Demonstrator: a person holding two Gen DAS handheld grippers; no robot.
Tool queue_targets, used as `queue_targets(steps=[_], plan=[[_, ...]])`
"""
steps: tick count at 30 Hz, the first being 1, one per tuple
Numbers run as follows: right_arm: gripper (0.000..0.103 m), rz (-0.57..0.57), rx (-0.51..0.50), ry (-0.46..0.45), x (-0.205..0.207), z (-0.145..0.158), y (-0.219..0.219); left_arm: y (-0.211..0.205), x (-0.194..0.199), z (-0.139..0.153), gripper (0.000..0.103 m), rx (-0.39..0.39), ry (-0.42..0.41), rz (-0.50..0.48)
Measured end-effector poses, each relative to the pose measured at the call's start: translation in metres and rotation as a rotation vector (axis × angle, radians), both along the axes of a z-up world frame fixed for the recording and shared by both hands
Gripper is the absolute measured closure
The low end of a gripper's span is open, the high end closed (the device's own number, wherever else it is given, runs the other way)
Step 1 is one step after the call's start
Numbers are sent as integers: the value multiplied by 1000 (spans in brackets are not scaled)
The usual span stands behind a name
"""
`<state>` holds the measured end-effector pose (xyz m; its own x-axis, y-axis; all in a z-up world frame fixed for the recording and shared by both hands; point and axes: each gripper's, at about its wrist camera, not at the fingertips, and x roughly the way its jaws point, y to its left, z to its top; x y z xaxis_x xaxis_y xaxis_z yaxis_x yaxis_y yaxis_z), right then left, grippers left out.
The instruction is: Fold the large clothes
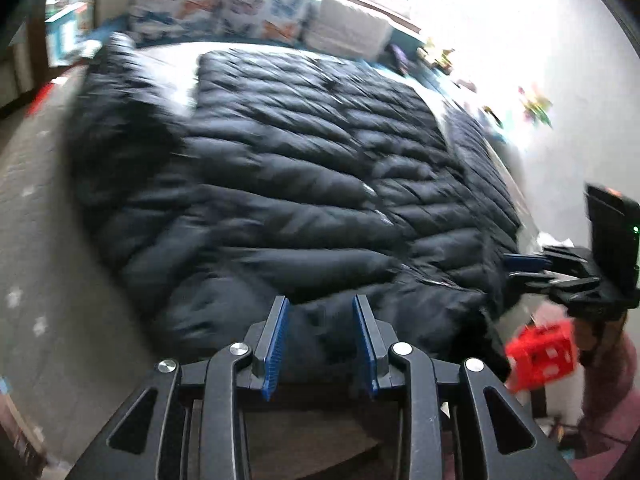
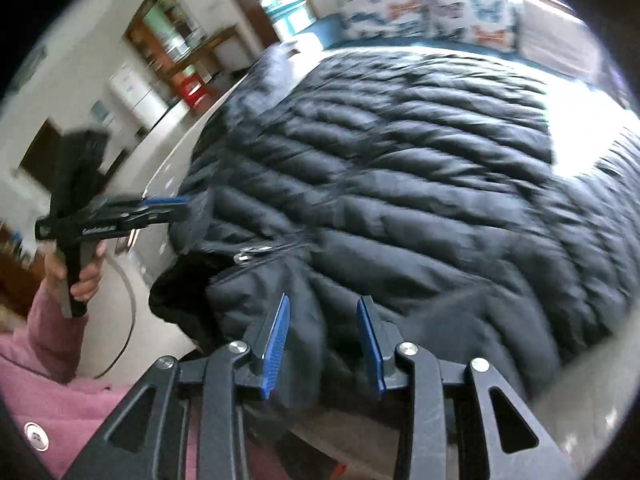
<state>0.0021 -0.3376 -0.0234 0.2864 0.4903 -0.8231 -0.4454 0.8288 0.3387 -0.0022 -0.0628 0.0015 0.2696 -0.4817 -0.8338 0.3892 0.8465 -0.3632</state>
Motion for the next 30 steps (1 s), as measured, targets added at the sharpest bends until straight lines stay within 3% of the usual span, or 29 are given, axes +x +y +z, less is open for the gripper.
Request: queue_targets(steps=[7,9,12,15,20,23,27,30], plan=[[65,148,-155,37,-21,-40,36,-45,-5,-24,68,-42,11,-124],[65,159,-179,35,-24,-47,37,-56,-16,-30,68,-9,-12,-168],[65,153,-185,9,-23,-31,34,-69,-37,-33,68,78,-99,-234],[65,122,-195,-70,-18,-6,33,-74,-50,-39,68,112,-130,-273],[65,140,-127,-133,-4,10,59,-64,-53,-46,68,74,-104,-268],[65,195,-129,-107,6,-6,80,-49,-49,-38,68,20,-67,-254],[64,259,-238,-2,6,-55,96,-20,-41,-15,68,18,-91,-215],[63,260,-212,-2,6,-55,93,10,-18,4,68,26,-118,-134]])
